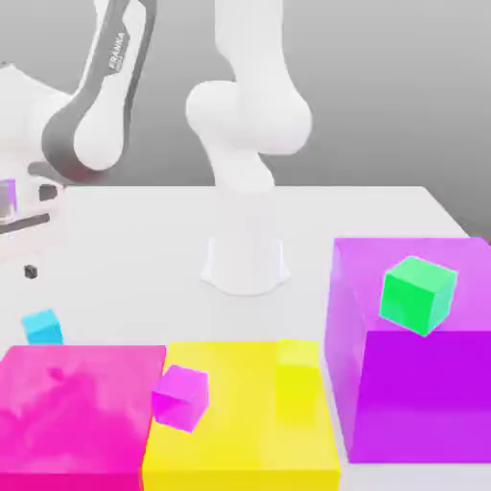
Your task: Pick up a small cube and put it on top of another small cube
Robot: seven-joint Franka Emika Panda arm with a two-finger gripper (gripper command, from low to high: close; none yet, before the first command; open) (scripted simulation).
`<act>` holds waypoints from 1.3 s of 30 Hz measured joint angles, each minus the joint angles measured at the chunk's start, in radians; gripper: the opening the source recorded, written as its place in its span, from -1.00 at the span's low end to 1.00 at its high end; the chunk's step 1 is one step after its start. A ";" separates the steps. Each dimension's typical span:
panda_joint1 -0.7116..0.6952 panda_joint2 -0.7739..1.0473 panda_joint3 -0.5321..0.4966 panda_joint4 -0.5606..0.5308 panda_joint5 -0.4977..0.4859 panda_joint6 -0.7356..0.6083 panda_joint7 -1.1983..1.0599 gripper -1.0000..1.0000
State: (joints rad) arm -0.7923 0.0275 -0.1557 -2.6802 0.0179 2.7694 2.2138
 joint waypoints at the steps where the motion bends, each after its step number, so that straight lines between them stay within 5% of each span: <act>1: -0.012 0.026 -0.008 -0.012 0.012 0.014 0.035 0.00; 8: -0.083 0.262 0.060 0.005 0.131 0.192 0.023 0.00; 9: -0.095 0.288 0.074 0.010 0.140 0.214 0.016 -1.00; 16: -0.097 0.291 0.077 0.010 0.140 0.218 0.016 -1.00; 22: -0.055 0.098 0.017 -0.026 0.042 0.063 0.089 -1.00; 39: 0.621 -0.315 0.438 -0.032 0.117 -0.331 -0.132 -1.00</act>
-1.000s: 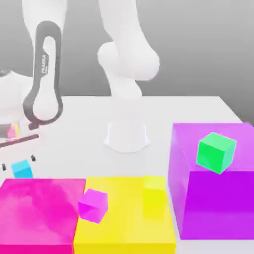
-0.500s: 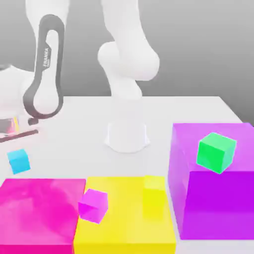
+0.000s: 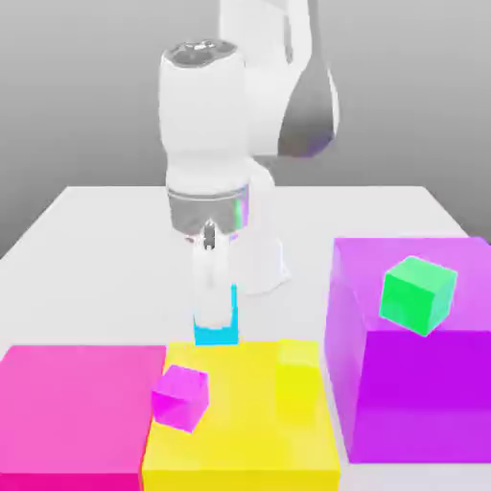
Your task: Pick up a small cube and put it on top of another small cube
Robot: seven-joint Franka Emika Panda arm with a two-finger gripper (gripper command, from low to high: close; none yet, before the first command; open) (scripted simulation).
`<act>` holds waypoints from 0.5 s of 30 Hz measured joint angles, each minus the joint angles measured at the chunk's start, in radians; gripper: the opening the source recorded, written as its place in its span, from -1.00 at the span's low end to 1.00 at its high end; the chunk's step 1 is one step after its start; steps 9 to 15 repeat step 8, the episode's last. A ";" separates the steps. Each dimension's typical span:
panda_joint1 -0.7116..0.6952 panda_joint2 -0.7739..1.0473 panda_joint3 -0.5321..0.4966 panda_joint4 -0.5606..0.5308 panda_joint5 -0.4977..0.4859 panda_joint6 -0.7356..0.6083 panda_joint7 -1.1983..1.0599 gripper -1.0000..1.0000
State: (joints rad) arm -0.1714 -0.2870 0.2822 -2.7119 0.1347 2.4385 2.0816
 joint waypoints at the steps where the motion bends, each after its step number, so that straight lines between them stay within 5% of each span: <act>1: 0.019 0.010 0.020 -0.003 -0.004 0.012 -0.002 -1.00; 5: 0.024 0.120 0.052 -0.030 -0.039 0.144 0.020 -1.00; 6: 0.023 0.143 0.056 -0.035 -0.045 0.172 0.024 1.00; 15: 0.023 0.143 0.056 -0.035 -0.045 0.172 0.024 1.00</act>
